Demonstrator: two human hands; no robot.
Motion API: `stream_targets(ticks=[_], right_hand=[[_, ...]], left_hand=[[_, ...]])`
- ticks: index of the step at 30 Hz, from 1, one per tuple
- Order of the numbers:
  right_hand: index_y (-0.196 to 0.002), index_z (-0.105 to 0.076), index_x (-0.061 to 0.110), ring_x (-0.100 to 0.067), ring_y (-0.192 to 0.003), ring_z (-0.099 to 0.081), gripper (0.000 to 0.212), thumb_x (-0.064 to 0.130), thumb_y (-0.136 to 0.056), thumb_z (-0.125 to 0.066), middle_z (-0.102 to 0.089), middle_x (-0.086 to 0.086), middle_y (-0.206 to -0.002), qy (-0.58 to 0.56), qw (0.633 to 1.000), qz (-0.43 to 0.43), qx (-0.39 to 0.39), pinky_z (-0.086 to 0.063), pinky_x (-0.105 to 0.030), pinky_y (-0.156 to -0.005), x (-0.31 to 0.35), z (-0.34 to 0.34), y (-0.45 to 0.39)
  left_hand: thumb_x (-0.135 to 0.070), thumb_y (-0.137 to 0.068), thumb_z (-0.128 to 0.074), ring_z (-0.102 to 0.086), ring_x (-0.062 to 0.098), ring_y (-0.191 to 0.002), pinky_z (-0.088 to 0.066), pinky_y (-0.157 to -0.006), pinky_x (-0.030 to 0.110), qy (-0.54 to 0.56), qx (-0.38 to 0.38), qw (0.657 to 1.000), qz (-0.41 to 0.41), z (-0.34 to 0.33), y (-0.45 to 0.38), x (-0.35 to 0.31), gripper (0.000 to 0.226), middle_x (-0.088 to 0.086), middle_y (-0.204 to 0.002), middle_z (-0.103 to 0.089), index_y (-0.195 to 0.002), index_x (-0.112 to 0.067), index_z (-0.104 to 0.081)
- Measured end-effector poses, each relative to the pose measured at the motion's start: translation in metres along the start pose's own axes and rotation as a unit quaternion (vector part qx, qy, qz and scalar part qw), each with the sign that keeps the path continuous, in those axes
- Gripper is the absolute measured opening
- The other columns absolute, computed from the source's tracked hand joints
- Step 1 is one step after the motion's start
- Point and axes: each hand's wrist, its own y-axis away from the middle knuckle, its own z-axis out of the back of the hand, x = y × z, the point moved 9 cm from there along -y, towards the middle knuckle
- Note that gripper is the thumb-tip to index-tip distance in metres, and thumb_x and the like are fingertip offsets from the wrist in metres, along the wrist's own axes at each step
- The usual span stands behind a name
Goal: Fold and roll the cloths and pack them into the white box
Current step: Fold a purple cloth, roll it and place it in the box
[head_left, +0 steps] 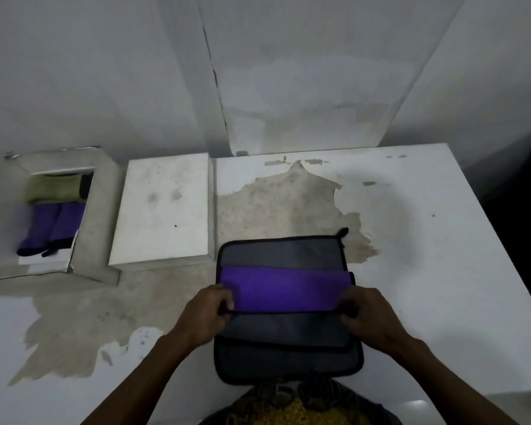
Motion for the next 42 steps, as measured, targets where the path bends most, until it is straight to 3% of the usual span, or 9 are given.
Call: stream_targets(ticks=[4,7,11,20,25,29,34,39,42], right_hand=[[-0.08,-0.074,0.015,-0.013,-0.074,-0.061,0.016,0.004,-0.069,-0.069,-0.069,0.0,-0.082,0.03,0.999,0.001,0.029,-0.035,-0.009,-0.056,-0.006,-0.02,0.018],[-0.082,-0.075,0.018,-0.013,-0.077,-0.061,0.017,0.006,-0.071,-0.069,-0.068,0.0,-0.084,0.05,0.998,0.007,0.049,-0.042,-0.017,-0.059,-0.009,-0.032,0.026],[-0.084,-0.074,0.019,-0.015,-0.083,-0.06,0.018,0.009,-0.072,-0.066,-0.068,0.001,-0.088,0.082,0.995,0.007,0.064,-0.049,-0.027,-0.068,-0.011,-0.042,0.029],[-0.087,-0.076,0.022,-0.013,-0.089,-0.053,0.019,0.012,-0.076,-0.064,-0.062,0.003,-0.092,0.129,0.989,0.019,0.069,-0.041,-0.023,-0.067,-0.017,-0.055,0.04],[-0.079,-0.074,0.019,-0.014,-0.088,-0.052,0.013,0.018,-0.075,-0.062,-0.061,0.004,-0.09,0.14,0.987,0.022,0.068,-0.04,-0.024,-0.066,-0.02,-0.059,0.041],[-0.083,-0.07,0.02,-0.012,-0.09,-0.049,0.013,0.022,-0.076,-0.059,-0.062,0.005,-0.09,0.159,0.984,0.032,0.069,-0.03,-0.021,-0.067,-0.02,-0.064,0.039],[-0.093,-0.066,0.026,-0.01,-0.092,-0.047,0.024,0.04,-0.074,-0.065,-0.061,0.009,-0.096,0.168,0.982,0.049,0.067,-0.03,-0.021,-0.069,-0.017,-0.063,0.042],[-0.099,-0.066,0.024,-0.014,-0.096,-0.052,0.02,0.032,-0.081,-0.067,-0.065,0.006,-0.101,0.176,0.982,0.051,0.045,-0.037,-0.022,-0.072,-0.016,-0.061,0.042],[-0.093,-0.067,0.019,-0.02,-0.089,-0.059,0.013,0.018,-0.08,-0.066,-0.068,0.0,-0.094,0.212,0.974,0.067,0.052,-0.04,-0.026,-0.068,-0.01,-0.063,0.043]], left_hand=[[0.004,-0.071,-0.065,-0.054,0.011,-0.079,-0.035,-0.061,0.01,-0.034,0.012,0.999,-0.004,-0.013,0.015,0.009,0.017,-0.006,-0.085,-0.056,-0.072,-0.013,-0.063],[0.003,-0.072,-0.065,-0.051,0.009,-0.081,-0.03,-0.061,0.005,-0.052,0.009,0.999,-0.012,-0.018,0.02,0.013,0.015,-0.008,-0.086,-0.053,-0.074,-0.012,-0.065],[0.002,-0.072,-0.067,-0.052,0.011,-0.088,-0.036,-0.064,0.014,-0.065,0.002,0.998,-0.021,-0.023,0.023,0.017,0.014,-0.006,-0.091,-0.053,-0.076,-0.012,-0.067],[-0.002,-0.07,-0.069,-0.053,0.019,-0.091,-0.042,-0.07,0.024,-0.127,0.007,0.989,-0.075,-0.03,0.032,0.01,0.017,0.006,-0.096,-0.059,-0.082,-0.012,-0.076],[-0.002,-0.07,-0.071,-0.052,0.018,-0.088,-0.04,-0.066,0.023,-0.122,-0.007,0.988,-0.091,-0.028,0.033,0.004,0.013,0.006,-0.092,-0.06,-0.076,-0.013,-0.076],[-0.005,-0.072,-0.07,-0.052,0.017,-0.09,-0.041,-0.067,0.023,-0.124,-0.002,0.988,-0.094,-0.028,0.033,0.004,0.012,0.004,-0.094,-0.058,-0.077,-0.014,-0.076],[-0.019,-0.069,-0.076,-0.051,0.017,-0.1,-0.044,-0.073,0.024,-0.187,0.031,0.976,-0.103,-0.034,0.035,0.005,0.016,-0.001,-0.106,-0.058,-0.085,-0.016,-0.072],[-0.023,-0.041,-0.093,-0.064,0.014,-0.072,-0.047,-0.056,0.016,-0.278,0.039,0.948,-0.152,-0.032,0.038,-0.011,0.034,-0.006,-0.081,-0.068,-0.067,-0.025,-0.071],[-0.023,-0.041,-0.093,-0.066,0.016,-0.071,-0.051,-0.058,0.02,-0.334,0.034,0.922,-0.191,-0.037,0.041,-0.019,0.033,-0.004,-0.079,-0.069,-0.067,-0.023,-0.072]])
